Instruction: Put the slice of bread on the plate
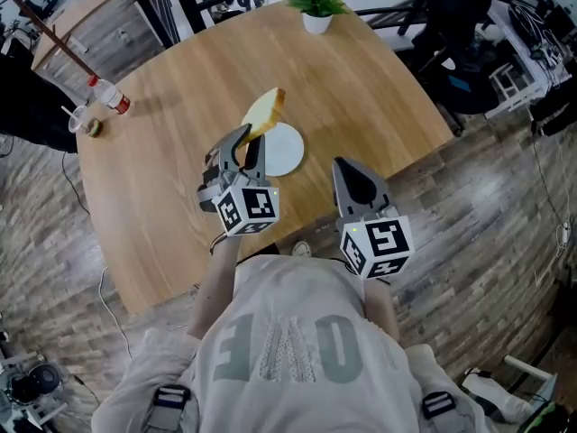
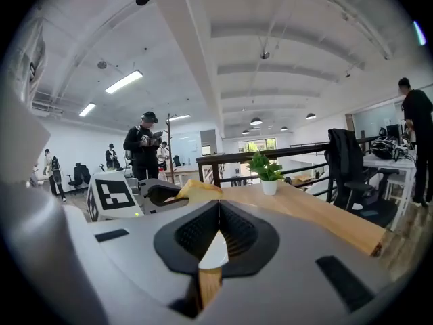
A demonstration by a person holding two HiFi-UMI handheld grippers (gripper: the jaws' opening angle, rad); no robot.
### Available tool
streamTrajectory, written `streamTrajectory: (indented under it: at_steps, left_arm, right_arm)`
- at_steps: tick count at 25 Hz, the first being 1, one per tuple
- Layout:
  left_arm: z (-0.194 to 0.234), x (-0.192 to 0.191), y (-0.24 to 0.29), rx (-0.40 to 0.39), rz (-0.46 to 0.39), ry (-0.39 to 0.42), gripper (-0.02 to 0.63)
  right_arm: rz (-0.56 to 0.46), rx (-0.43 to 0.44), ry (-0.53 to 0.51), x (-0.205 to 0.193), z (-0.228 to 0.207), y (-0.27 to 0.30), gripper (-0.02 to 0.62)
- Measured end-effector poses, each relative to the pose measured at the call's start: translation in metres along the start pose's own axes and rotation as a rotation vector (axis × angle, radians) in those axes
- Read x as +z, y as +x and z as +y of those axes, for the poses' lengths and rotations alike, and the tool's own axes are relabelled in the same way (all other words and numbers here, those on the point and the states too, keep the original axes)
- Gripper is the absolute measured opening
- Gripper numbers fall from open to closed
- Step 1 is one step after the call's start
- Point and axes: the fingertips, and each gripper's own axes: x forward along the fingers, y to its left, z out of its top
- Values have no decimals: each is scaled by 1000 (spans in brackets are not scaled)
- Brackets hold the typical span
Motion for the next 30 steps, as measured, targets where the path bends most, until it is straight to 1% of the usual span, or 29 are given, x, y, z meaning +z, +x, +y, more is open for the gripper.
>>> streamTrajectory:
  at_steps: [2,3,5,8,9,11,16,23,28,30]
  left_arm:
    - [-12,-17,8,-41,61,-24,86]
    - [-18,-25,10,-59,87,-19,86]
    - [-33,-36,13,-90,130,36,86]
    - [-50,-50,17,-111,177,156,86]
    - [-54,-54,17,-112,185,185,86]
    - [-58,-58,19,-115,189,213,86]
    - [-69,-66,27,-147,202,219,86]
    - [-87,-71,30,-184,226,253,86]
    - [-102,-82,28,-260,305,236,92]
    - [-106,-82,28,-297,318,206,103]
  right_arm:
    - [19,-28,15,-7,-6,-5,17]
    - [27,-43,23,-10,-10,-8,17]
    - [39,-68,36,-14,-17,-13,17]
    - [55,-86,49,-19,-23,-15,17]
    - [60,-87,50,-20,-23,-16,17]
    - [71,-88,46,-23,-20,-16,17]
    - [94,-88,39,-30,-18,-22,17]
    - [107,-127,81,-39,-34,-34,17]
    - [118,-104,95,-41,-32,-30,17]
    - [122,-97,100,-42,-32,-29,17]
